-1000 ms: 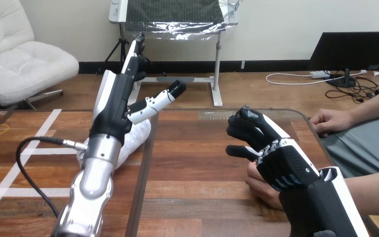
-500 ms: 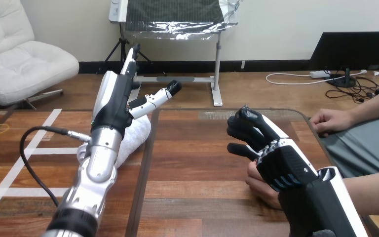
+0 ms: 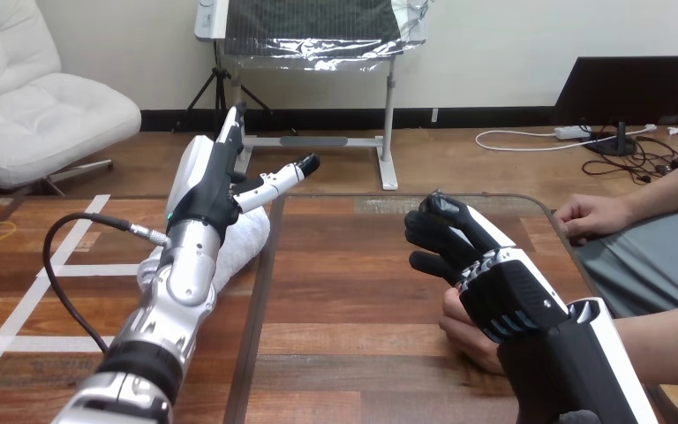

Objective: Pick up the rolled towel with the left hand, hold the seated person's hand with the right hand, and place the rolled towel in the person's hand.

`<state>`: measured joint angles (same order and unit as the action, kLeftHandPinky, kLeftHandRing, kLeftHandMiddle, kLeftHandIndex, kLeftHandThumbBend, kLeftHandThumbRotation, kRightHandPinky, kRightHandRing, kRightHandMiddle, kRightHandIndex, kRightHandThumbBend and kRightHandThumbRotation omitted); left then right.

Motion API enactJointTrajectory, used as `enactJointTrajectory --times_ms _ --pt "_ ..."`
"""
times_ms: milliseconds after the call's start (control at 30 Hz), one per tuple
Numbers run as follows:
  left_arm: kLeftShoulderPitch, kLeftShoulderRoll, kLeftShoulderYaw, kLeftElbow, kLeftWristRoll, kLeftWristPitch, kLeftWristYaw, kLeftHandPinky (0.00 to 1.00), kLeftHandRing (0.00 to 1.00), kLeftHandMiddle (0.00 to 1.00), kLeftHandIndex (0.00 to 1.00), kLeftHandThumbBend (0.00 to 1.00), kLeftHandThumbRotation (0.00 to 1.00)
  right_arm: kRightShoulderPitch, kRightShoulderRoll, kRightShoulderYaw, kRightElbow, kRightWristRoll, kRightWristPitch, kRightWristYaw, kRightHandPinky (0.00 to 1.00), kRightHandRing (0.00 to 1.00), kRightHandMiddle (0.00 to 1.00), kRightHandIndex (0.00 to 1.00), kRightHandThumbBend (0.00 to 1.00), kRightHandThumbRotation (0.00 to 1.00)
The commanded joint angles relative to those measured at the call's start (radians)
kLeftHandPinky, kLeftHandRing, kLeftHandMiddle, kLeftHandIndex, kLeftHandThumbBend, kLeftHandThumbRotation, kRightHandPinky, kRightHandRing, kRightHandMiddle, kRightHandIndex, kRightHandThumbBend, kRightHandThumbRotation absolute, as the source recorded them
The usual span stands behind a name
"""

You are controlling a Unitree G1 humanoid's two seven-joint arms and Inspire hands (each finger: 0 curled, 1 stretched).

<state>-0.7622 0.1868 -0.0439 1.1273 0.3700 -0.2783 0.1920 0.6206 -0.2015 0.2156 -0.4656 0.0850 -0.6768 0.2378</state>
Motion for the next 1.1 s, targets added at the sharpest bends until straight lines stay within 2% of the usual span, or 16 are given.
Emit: enactJointTrajectory --times_ms 0,267,467,800,967,1067 --pt "-0.211 0.032 -0.039 0.086 0.035 0.031 0.037 0.75 0.92 0.97 0.99 0.82 0.56 -0.075 0.017 -0.016 -0.011 0.026 -0.026 -0.007 0.84 0.87 0.87 0.89 1.00 1.00" --pt "-0.240 0.036 -0.072 0.123 0.057 0.061 0.063 0.76 0.94 0.97 0.99 0.82 0.52 -0.071 0.015 -0.021 -0.010 0.026 -0.028 -0.007 0.84 0.87 0.87 0.89 1.00 1.00" --pt "-0.264 0.037 -0.115 0.149 0.106 0.126 0.097 0.78 0.95 0.97 0.98 0.84 0.53 -0.064 0.019 -0.027 -0.018 0.013 -0.030 -0.015 0.81 0.87 0.87 0.89 1.00 1.00" --pt "-0.284 0.036 -0.182 0.178 0.175 0.231 0.139 0.92 0.97 0.97 0.95 0.86 0.52 -0.065 0.027 -0.031 -0.010 0.008 -0.050 -0.017 0.71 0.84 0.86 0.87 0.99 1.00" --pt "-0.293 0.035 -0.217 0.191 0.208 0.288 0.136 0.97 0.98 0.98 0.95 0.86 0.54 -0.060 0.031 -0.034 -0.010 0.002 -0.055 -0.021 0.67 0.83 0.85 0.86 1.00 1.00" --pt "-0.295 0.034 -0.225 0.194 0.212 0.310 0.130 0.98 0.99 0.99 0.96 0.85 0.56 -0.060 0.032 -0.035 -0.005 -0.001 -0.065 -0.024 0.67 0.82 0.85 0.86 1.00 1.00"
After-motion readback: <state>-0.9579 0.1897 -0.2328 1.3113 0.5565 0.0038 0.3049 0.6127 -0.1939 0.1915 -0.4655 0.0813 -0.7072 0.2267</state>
